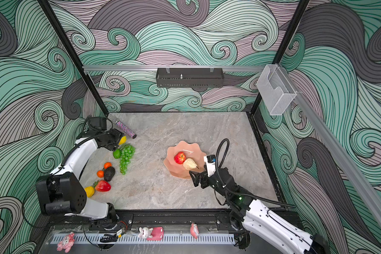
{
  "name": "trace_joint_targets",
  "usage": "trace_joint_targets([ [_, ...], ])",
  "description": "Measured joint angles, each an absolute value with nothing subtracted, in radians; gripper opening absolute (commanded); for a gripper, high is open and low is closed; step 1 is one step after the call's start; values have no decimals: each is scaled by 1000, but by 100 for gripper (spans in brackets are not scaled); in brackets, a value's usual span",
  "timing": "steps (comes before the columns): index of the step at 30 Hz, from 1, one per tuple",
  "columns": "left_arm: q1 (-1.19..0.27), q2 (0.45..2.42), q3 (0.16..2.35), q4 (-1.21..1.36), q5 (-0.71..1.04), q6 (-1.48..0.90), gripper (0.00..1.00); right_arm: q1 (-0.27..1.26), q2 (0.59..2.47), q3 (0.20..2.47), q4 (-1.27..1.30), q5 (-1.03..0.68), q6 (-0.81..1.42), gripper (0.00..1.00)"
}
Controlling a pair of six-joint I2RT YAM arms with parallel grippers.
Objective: Place and organize the fake fruits in the fruit bowl
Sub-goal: 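Lift the yellow lemon with the left gripper, then carry the lemon toward the bowl while the right gripper approaches it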
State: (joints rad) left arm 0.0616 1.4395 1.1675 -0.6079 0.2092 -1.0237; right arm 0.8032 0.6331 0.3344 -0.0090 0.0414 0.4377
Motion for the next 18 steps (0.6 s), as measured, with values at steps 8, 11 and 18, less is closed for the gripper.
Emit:
trace_joint_targets([
  [8, -258, 1421, 1187, -560, 299, -1040, 62, 803, 753, 404, 56, 4, 513, 98],
  [11, -343, 1439, 1200, -536, 316, -1005, 60, 803, 719, 438, 18, 26, 535, 97],
  [18, -495, 1505, 1200, -474, 324, -850, 57, 802, 638, 492, -196, 88, 603, 98],
])
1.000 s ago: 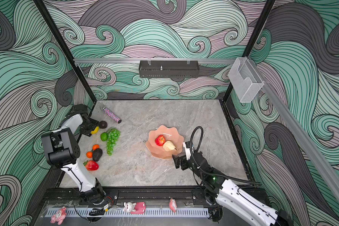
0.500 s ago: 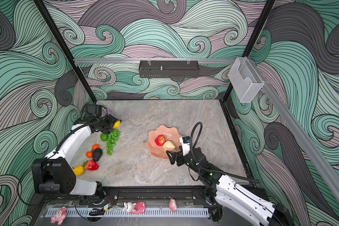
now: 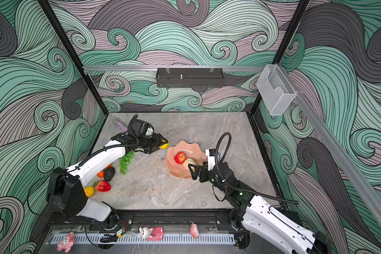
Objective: Place and organize the fake fruits in the fruit bowl
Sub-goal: 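Carry the lemon toward the bowl while the right gripper approaches it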
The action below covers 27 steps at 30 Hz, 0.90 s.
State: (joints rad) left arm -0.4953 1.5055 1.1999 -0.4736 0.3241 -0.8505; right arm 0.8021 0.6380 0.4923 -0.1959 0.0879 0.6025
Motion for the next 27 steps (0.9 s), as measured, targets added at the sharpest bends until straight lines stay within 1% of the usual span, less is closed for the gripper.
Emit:
trace_joint_targets([
  [7, -642, 1510, 1149, -321, 309, -628, 56, 757, 575, 588, -432, 100, 646, 97],
  [13, -749, 1509, 1033, -148, 300, -416, 54, 679, 601, 656, -516, 49, 665, 97],
  [21, -829, 1471, 866, 84, 334, -187, 54, 662, 676, 692, -526, -57, 681, 97],
  [27, -885, 1453, 815, 193, 345, -79, 55, 663, 728, 692, -463, -156, 721, 95],
])
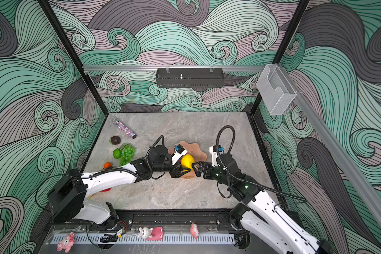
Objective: Place and organize the fake fruits in the fruit bowl
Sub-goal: 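Carry the lemon toward the bowl while the right gripper approaches it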
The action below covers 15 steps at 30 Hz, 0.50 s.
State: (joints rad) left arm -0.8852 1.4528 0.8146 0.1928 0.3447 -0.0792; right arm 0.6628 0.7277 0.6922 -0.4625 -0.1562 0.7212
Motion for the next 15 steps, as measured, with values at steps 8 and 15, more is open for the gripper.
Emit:
trace_joint_targets([
  [8, -924, 1452, 807, 244, 343, -15, 55, 668, 764, 692, -410, -211, 764, 91],
  [15, -933, 1451, 801, 269, 328, 4, 55, 688, 804, 692, -407, -217, 776, 87],
])
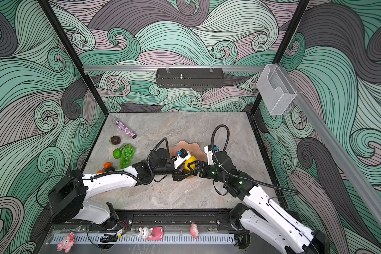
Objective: Place and organize the fake fruits in the fruit bowl
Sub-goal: 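Carry the lemon toward the bowl while the right gripper approaches it, then close the right gripper on the lemon and open the left gripper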
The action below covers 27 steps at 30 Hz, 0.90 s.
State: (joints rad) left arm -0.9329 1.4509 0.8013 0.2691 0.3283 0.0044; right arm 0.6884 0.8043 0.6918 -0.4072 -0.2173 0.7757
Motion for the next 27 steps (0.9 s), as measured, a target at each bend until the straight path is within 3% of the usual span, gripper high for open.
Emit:
trace_joint_targets([
  [9, -947, 1436, 797, 274, 326, 19, 57, 707, 832, 692, -407, -208, 776, 78],
  [16, -957, 1422, 794, 277, 326, 27, 59, 721, 845, 693, -400, -193, 767, 64],
  [20, -958, 1420, 785, 284, 322, 27, 65, 727, 852, 697, -406, -185, 752, 56],
  [27, -962, 1362, 758, 292, 215, -1, 78, 731, 865, 743, -445, -133, 699, 53],
])
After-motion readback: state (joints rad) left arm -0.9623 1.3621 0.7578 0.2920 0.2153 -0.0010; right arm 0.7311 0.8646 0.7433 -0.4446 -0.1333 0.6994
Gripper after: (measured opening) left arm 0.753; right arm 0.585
